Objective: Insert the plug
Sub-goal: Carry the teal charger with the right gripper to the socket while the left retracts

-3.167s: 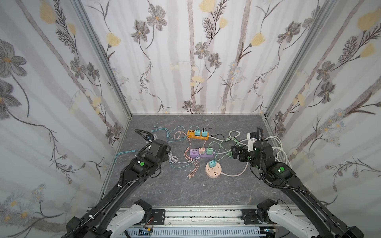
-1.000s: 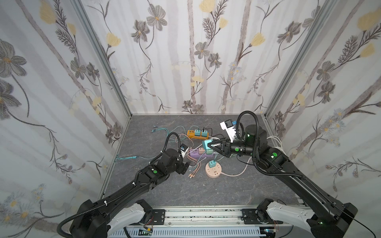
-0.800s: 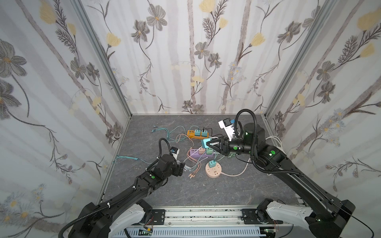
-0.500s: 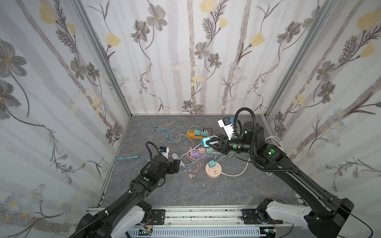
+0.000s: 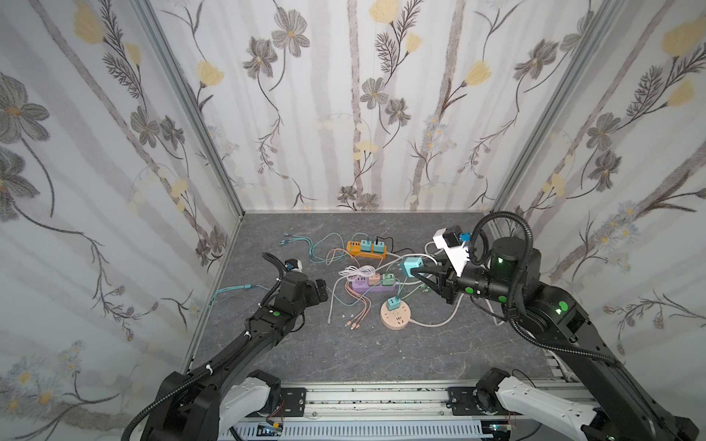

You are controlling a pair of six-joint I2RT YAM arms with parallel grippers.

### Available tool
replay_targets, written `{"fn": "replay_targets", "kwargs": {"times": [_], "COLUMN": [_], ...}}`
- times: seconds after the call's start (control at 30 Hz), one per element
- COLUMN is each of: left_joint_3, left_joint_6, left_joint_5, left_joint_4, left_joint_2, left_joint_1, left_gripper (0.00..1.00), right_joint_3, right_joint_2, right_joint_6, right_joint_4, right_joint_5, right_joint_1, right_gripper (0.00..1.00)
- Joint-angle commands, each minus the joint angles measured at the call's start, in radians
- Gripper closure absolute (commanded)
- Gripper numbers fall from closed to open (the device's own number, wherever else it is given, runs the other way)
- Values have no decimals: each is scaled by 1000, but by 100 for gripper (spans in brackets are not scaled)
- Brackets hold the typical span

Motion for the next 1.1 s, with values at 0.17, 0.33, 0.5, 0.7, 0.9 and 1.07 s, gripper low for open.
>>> {"fn": "replay_targets", "kwargs": {"times": [0.17,0.33,0.5,0.7,0.9,1.07], "left_joint_3": [34,72,87,134,208,225], "left_joint_6": [-86,-58,-55,-11,20,29], "left_joint_5": [-221,-151,-52,-15,63,48], "left_joint_4": [-104,-111,-93,-109,-128,-101], "left_joint_2": [-1,-3,17,80,214,264], "left_joint_1": [4,4,2,-53,-129,-180], "left_gripper": [0,0,0,0,0,0], "right_joint_3": [-183,-213,-210,-114,29,111], "right_joint_2": [-59,22,108,13,-129,-198], "right_joint_6": [-454,-570,-668,-529,-381,-355], "right_joint_4": [-164,-239,-302,-240,-125,-52], "right_joint_5": [81,27,-1,-22,19,290], "right_joint_1": [-6,-9,-12,-36,-74,-191], "right_gripper": [100,100,100,100,100,100]}}
